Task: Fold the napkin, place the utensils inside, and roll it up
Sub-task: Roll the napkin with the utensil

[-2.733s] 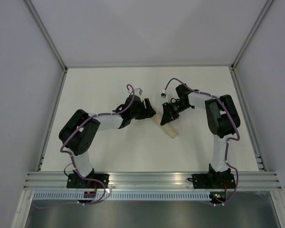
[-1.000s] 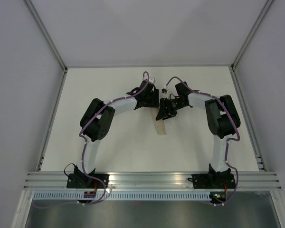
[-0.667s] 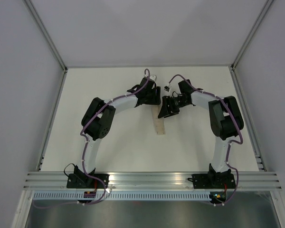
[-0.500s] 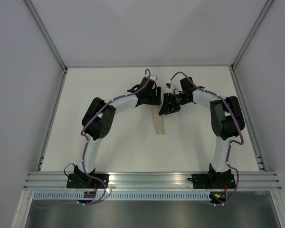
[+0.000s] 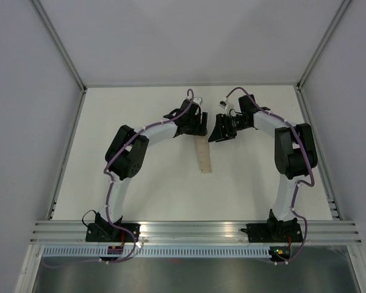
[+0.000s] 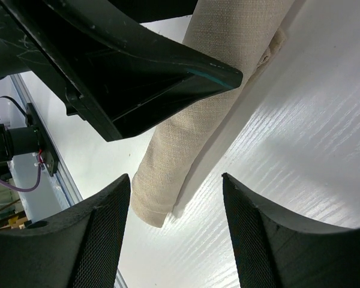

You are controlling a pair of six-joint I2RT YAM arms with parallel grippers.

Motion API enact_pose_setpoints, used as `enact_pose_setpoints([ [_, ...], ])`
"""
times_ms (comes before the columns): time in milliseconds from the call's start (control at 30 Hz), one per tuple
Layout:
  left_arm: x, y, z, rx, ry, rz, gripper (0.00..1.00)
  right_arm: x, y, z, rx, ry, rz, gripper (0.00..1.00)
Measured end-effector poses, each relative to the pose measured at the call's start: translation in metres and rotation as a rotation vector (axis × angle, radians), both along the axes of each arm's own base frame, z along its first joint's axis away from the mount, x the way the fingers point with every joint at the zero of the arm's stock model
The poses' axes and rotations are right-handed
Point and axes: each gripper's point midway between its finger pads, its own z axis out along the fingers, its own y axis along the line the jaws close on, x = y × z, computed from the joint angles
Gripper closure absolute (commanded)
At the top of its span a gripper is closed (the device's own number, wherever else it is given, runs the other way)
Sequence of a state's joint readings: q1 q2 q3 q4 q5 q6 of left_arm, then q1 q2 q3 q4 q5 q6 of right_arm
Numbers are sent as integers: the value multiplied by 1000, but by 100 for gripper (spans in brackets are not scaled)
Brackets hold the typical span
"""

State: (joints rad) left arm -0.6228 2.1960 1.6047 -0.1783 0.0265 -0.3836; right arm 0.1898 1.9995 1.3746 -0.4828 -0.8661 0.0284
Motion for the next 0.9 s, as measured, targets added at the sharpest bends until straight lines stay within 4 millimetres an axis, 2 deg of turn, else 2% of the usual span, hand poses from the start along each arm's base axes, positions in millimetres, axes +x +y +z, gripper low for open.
enact_pose_setpoints([
  [133,1,0,4,3,-15,-13,24,0,-2,0,-1,0,-1,31],
  [267,5,-3,21,-18,-60,-29,23,1,-6,0,0,3,-6,31],
  [433,7,-5,56,-56,-122,-35,23,4,-15,2,9,9,-27,31],
  [533,3,0,85,-85,-165,-31,22,8,-26,8,4,-12,-45,31],
  [700,-17,25,139,-125,-235,-12,22,12,-47,41,-26,-127,-88,30],
  [900,-68,72,190,-167,-313,14,21,-3,-76,107,-65,-340,-156,25],
])
